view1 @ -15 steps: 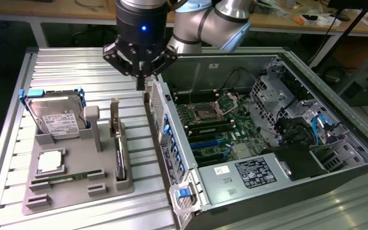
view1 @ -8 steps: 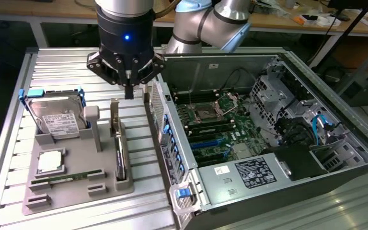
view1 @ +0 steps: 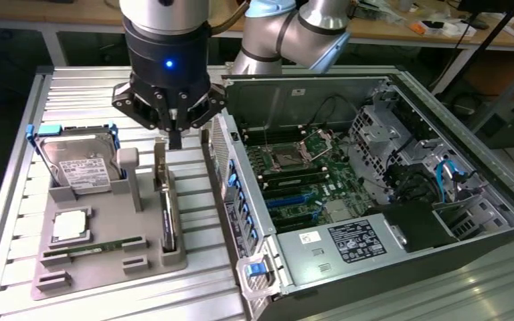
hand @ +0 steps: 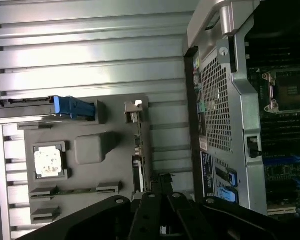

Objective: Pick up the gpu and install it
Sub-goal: 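Reach for the gpu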

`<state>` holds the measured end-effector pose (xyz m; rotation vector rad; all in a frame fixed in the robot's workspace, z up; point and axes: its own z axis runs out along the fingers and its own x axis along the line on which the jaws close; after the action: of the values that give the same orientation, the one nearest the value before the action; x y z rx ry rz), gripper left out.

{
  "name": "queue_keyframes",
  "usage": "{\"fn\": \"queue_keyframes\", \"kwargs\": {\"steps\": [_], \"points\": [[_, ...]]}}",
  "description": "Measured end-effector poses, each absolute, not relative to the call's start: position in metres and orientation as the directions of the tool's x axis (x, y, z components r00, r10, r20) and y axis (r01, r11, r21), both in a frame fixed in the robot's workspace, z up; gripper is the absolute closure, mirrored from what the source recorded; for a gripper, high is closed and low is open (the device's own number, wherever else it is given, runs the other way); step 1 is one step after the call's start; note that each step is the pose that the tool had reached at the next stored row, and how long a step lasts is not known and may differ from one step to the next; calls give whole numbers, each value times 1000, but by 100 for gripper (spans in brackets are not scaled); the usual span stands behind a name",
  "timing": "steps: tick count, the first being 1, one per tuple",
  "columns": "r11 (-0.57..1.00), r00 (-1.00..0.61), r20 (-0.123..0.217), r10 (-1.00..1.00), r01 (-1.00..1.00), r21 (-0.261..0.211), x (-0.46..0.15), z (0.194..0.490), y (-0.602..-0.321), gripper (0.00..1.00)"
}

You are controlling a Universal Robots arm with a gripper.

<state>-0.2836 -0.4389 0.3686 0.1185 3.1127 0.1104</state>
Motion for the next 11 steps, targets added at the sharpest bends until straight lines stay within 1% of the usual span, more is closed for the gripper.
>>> {"fn": "queue_keyframes", "kwargs": {"steps": [3, 11], "points": [[995, -997, -22, 77, 75, 72, -295, 369, -441, 89], [995, -997, -22, 77, 75, 72, -295, 369, -441, 89]]}}
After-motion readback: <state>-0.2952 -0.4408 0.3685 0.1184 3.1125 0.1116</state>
